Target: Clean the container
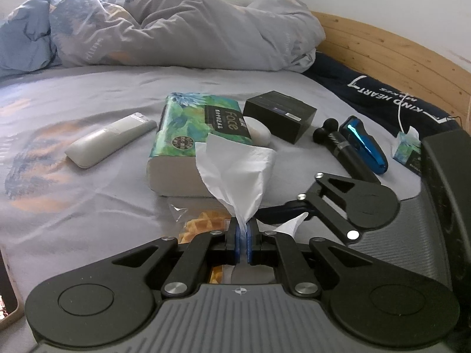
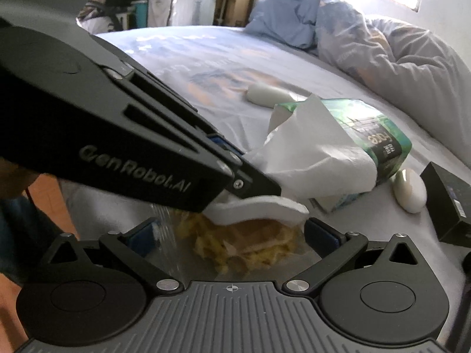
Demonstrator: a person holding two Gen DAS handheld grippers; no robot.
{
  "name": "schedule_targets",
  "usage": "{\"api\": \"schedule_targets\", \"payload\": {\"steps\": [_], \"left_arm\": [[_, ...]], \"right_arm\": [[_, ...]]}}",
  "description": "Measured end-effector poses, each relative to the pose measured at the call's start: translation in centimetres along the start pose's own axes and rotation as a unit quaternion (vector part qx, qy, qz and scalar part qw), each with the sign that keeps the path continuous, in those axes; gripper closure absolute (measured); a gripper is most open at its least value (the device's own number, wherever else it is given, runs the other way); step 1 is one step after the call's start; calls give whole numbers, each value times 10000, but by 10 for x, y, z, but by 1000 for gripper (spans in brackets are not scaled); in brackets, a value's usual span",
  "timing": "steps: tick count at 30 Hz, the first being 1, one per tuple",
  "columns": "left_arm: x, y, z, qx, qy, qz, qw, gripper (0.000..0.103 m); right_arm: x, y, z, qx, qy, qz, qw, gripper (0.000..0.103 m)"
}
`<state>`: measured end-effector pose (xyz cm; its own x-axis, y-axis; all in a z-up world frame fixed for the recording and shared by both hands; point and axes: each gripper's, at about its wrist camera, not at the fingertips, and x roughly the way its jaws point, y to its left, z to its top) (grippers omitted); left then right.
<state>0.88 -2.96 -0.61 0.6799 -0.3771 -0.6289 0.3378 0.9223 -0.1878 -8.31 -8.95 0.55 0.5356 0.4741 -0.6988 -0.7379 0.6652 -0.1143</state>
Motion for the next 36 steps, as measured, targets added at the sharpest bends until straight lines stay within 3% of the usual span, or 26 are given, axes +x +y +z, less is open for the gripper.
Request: {"api": "schedule_targets", "payload": {"steps": [14, 27, 30, 33, 36], "left_arm": [[-2, 5, 2, -135, -128, 282, 9994, 95], [-17, 22, 6, -557, -378, 478, 9966, 94], [-18, 23, 5, -566, -383, 499, 9964, 94], [-19, 26, 5, -596, -401, 531, 9960, 94], [-21, 28, 5, -618, -419, 552, 9957, 95]], "right_arm": [[-24, 0, -6, -358, -264, -537, 9976, 0], [-37, 12, -4, -576, -577, -880, 9928, 1], [-35, 16, -2, -692, -601, -926, 9915, 15], [-30, 20, 0, -811, -576, -964, 9904, 43], [-24, 25, 2, -931, -551, -1002, 9891, 45]]}}
